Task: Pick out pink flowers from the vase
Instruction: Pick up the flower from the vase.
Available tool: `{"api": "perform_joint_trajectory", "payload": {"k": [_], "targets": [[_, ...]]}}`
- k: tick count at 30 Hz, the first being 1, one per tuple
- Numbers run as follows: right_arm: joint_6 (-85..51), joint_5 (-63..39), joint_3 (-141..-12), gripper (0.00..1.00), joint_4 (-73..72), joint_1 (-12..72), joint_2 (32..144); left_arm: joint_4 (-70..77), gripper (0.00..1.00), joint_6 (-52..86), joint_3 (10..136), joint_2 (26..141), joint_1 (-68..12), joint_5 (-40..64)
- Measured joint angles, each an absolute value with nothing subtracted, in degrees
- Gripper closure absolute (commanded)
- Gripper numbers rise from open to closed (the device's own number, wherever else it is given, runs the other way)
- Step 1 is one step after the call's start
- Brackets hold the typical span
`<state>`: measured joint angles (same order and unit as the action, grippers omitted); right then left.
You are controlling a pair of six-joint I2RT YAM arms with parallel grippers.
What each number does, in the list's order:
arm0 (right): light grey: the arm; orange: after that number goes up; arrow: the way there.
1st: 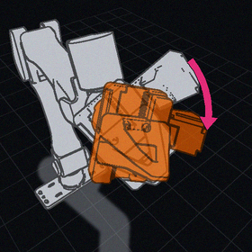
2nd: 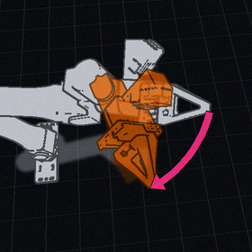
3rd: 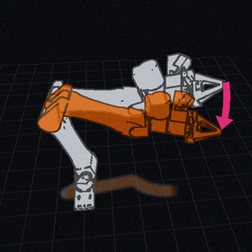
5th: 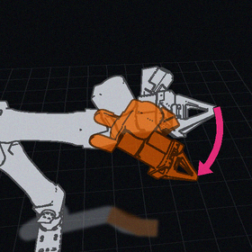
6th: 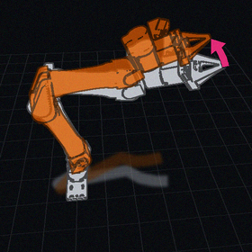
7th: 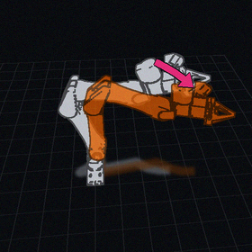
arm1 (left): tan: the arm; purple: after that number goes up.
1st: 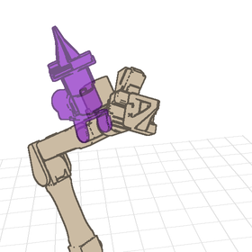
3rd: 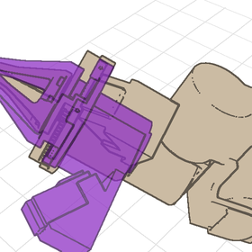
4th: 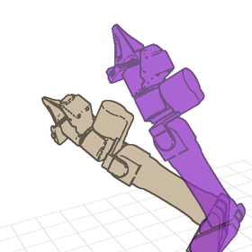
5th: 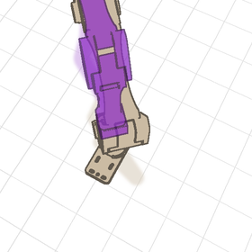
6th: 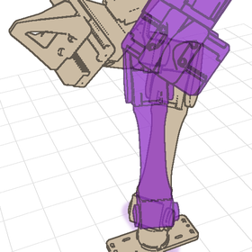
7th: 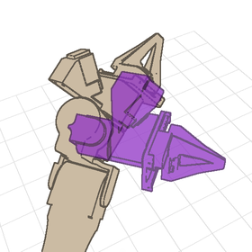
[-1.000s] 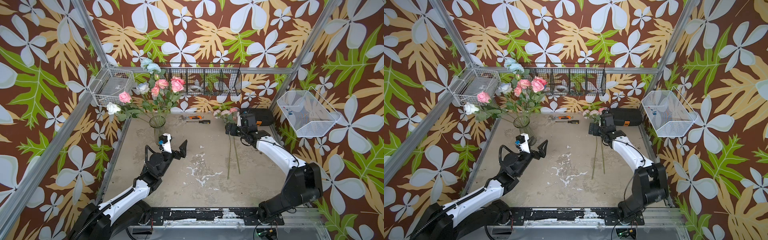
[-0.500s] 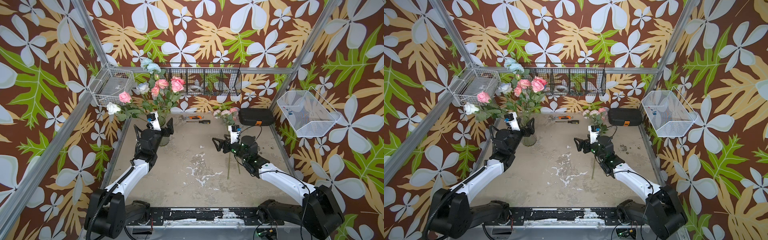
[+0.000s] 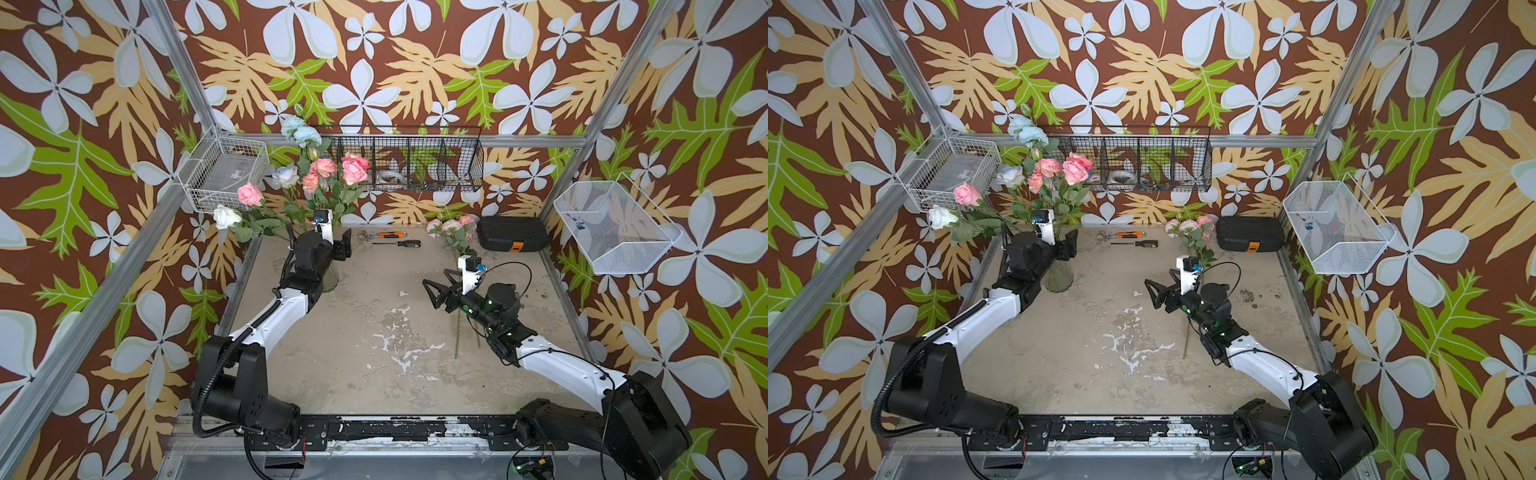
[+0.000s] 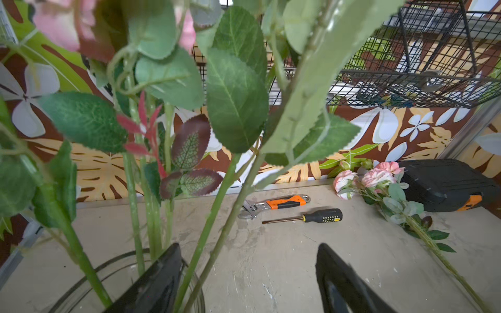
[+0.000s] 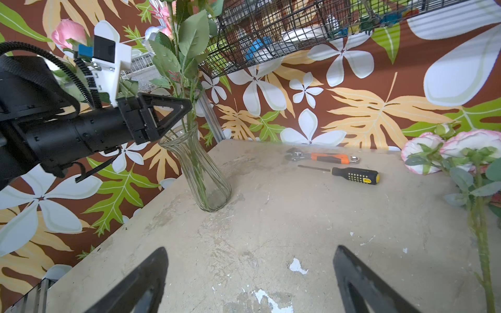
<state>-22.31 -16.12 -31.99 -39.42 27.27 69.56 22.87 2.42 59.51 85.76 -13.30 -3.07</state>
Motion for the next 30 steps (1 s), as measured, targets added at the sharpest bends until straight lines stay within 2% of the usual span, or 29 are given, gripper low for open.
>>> {"api": "perform_joint_trajectory", "payload": {"k": [2, 5, 7, 9, 12, 16, 18, 22, 25, 30], "targets": [[-22.35, -16.47, -31.81, 0.05, -39.53, 27.27, 69.06, 22.59, 0.25, 1.26, 61.01, 86.98, -13.30, -4.19], [-22.50, -16.51, -31.53, 0.05, -39.88, 27.27, 68.27, 22.37, 0.34, -0.14, 62.92, 88.71, -13.30, -5.52], [-22.52, -16.49, -31.55, 0.05, -39.88, 27.27, 68.14, 22.13, 0.35, -0.80, 63.75, 89.54, -13.30, -6.13], [-22.55, -16.51, -31.48, 0.05, -39.86, 27.27, 68.01, 22.02, 0.45, -1.50, 64.51, 90.28, -13.30, -6.70], [-22.72, -16.56, -31.22, 0.05, -39.86, 27.27, 67.59, 21.87, 0.55, -2.04, 65.43, 91.37, -13.30, -7.11], [-22.76, -16.69, -31.14, 0.05, -39.88, 27.29, 67.22, 21.76, 0.58, -3.05, 65.82, 92.25, -13.30, -7.46], [-22.79, -16.71, -31.09, 0.05, -39.88, 27.29, 67.07, 21.78, 0.67, -3.07, 65.91, 92.38, -13.30, -7.51], [-23.16, -16.75, -31.09, 0.05, -39.86, 27.29, 67.07, 21.91, 0.68, -3.53, 66.06, 92.49, -13.30, -7.55], [-23.14, -16.88, -31.11, 0.05, -39.86, 27.29, 67.07, 21.96, 0.76, -3.88, 66.17, 92.58, -13.30, -7.55], [-23.14, -17.15, -31.18, 0.05, -39.86, 27.29, 67.07, 22.35, 0.76, -4.56, 66.17, 92.58, -13.30, -7.70]]}}
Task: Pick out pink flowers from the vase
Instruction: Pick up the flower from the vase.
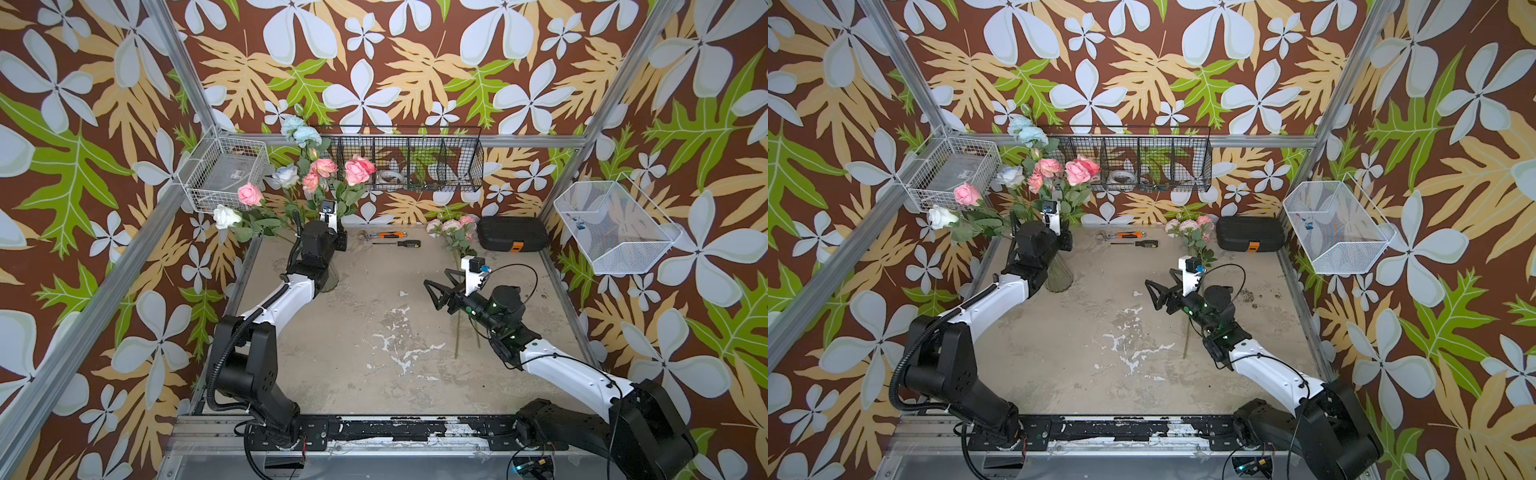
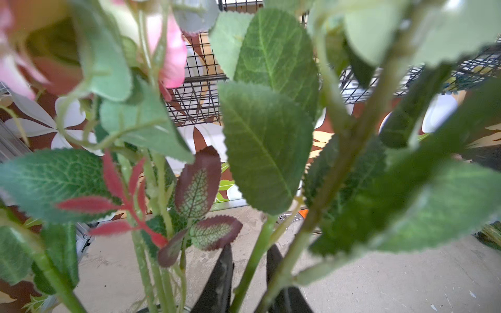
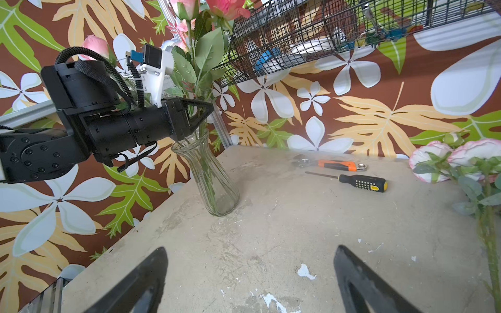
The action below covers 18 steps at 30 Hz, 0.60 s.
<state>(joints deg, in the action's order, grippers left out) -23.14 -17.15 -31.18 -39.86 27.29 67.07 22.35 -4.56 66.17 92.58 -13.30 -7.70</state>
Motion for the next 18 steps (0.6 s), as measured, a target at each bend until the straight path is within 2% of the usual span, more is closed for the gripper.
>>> {"api": "perform_joint_trajectory", "payload": {"k": [6, 7, 15, 18], "targets": [[-23.14, -17.61, -31.20, 0.05, -39.86, 27.29, 67.07, 22.87, 0.80, -4.89, 66.17, 92.58, -13.30, -8.12], [-23.16, -17.61, -31.22, 0.05, -39.86, 27.29, 67.09, 22.98, 0.84, -4.97, 66.17, 92.58, -13.30, -8.14], [-23.16, -17.80, -31.42, 0.05, -39.86, 27.29, 67.22, 23.00, 0.86, -5.63, 66.15, 91.46, -13.30, -8.75], [-23.16, -17.93, -31.42, 0.05, -39.86, 27.29, 67.42, 23.11, 0.92, -5.72, 65.82, 90.83, -13.30, -8.91]]}}
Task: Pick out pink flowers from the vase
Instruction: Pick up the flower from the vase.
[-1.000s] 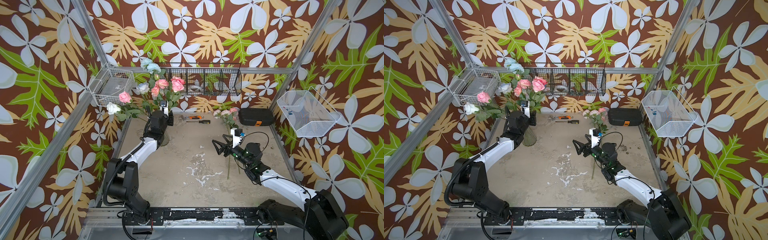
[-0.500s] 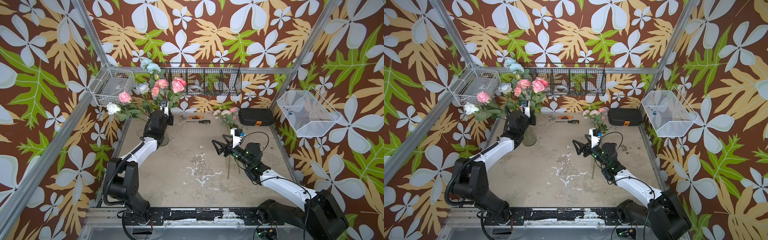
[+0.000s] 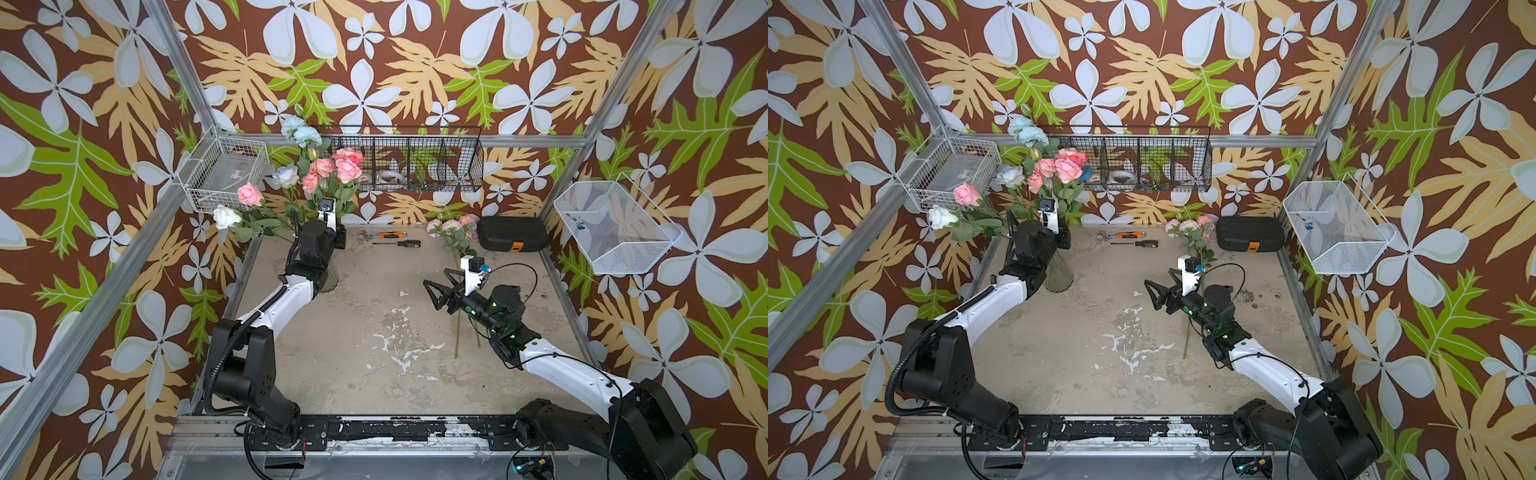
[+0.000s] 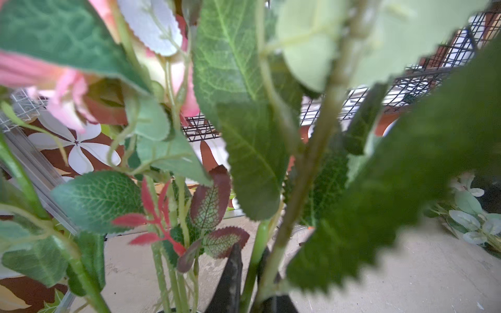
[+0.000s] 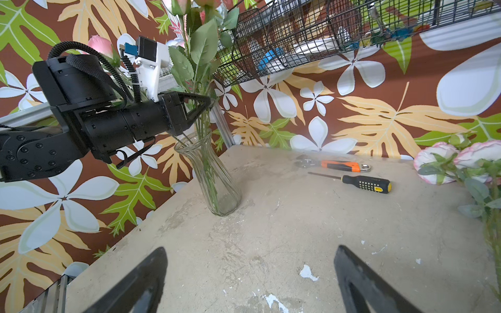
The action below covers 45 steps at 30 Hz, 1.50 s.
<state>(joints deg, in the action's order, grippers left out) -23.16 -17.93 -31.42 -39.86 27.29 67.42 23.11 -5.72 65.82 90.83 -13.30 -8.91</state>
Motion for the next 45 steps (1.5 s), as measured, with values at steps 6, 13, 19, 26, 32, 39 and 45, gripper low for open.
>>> {"api": "perform_joint_trajectory", "payload": {"k": [6, 13, 19, 26, 32, 39, 45], "targets": [[-23.38, -18.06, -31.62, 0.05, -39.88, 27.29, 67.68, 23.05, 0.92, -6.09, 65.54, 89.71, -13.30, -9.43], [-23.42, -18.24, -31.62, 0.05, -39.90, 27.29, 67.83, 23.03, 0.85, -6.09, 65.04, 88.44, -13.30, -9.32], [-23.62, -18.48, -31.66, 0.05, -40.27, 27.29, 68.27, 23.05, 0.81, -6.09, 64.38, 88.07, -13.30, -9.02], [-23.77, -18.72, -31.97, 0.05, -40.66, 27.29, 68.84, 22.98, 0.88, -5.72, 63.24, 86.50, -13.30, -9.17], [-24.01, -19.31, -31.97, 0.05, -40.91, 27.29, 69.10, 22.98, 0.92, -5.89, 62.92, 85.95, -13.30, -9.72], [-24.01, -19.49, -32.27, 0.05, -41.47, 27.33, 69.12, 22.94, 0.99, -5.87, 62.94, 85.71, -13.32, -9.98], [-24.01, -19.49, -32.84, 0.05, -41.56, 27.33, 69.12, 21.85, 1.00, -5.80, 63.44, 82.46, -13.82, -10.00]]}}
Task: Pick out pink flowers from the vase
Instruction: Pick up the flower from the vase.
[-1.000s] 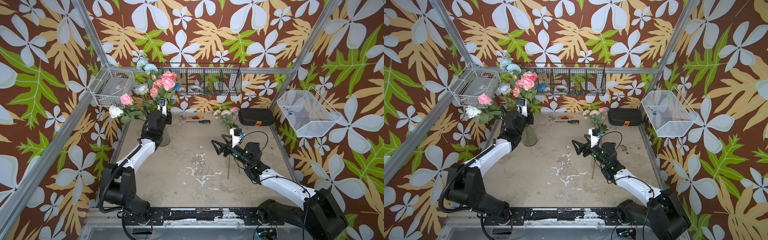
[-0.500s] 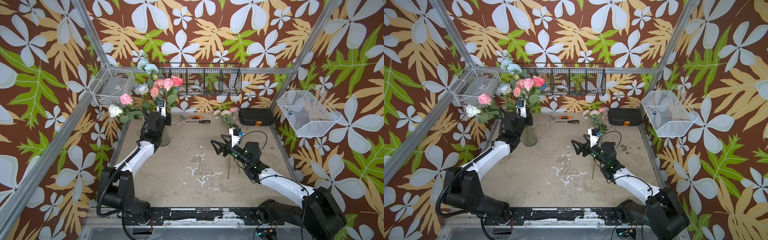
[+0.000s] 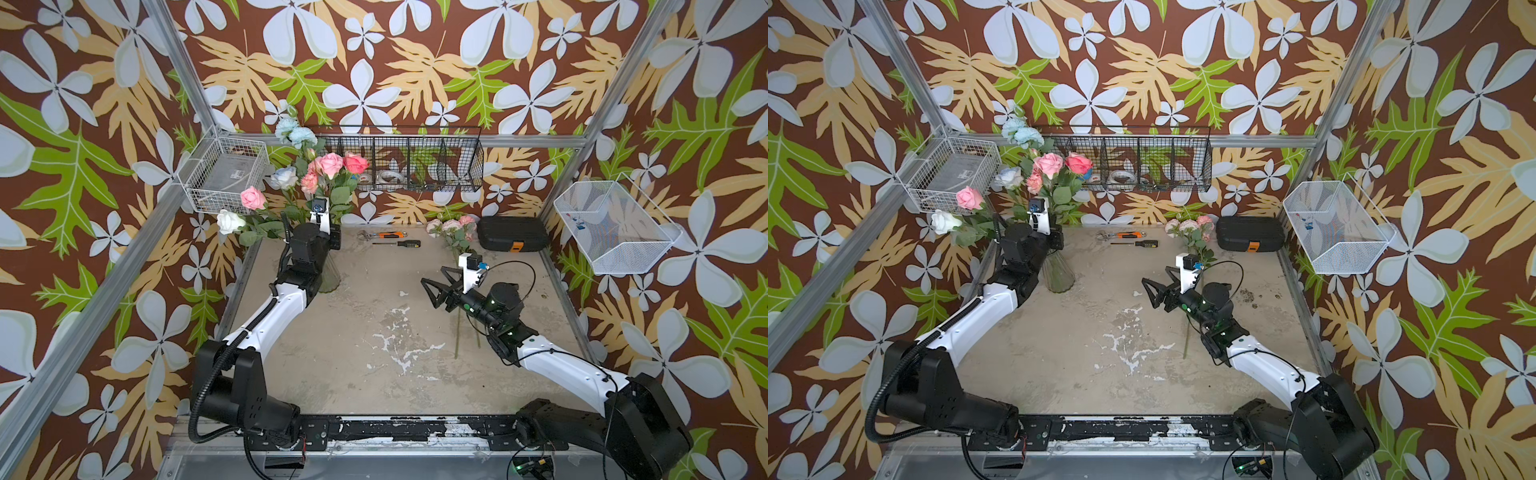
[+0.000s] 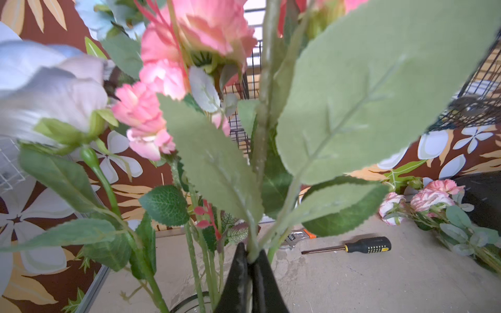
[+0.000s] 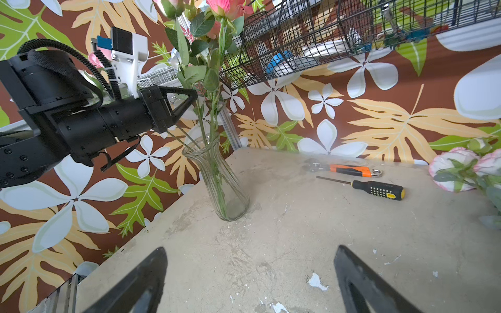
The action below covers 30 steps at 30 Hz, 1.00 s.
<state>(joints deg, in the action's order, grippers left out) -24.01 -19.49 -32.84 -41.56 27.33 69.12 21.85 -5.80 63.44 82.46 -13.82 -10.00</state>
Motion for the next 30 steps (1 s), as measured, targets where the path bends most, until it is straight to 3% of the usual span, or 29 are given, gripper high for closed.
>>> {"api": "perform_joint_trajectory", "payload": {"k": [15, 23, 30], "targets": [[-23.11, -19.70, -39.27, 0.04, -35.70, 27.33, 67.00, 14.22, 1.00, -7.22, 73.38, 68.38, -21.34, -8.40], [-20.73, -23.07, -44.14, 0.00, -29.89, 27.29, 61.89, 14.90, 1.00, 2.72, 68.86, 59.64, -21.80, 7.27], [-19.66, -34.30, -46.48, 0.01, -29.39, 28.82, 62.83, 30.50, 1.00, 19.42, 52.34, 61.28, -21.82, 29.58]]}}
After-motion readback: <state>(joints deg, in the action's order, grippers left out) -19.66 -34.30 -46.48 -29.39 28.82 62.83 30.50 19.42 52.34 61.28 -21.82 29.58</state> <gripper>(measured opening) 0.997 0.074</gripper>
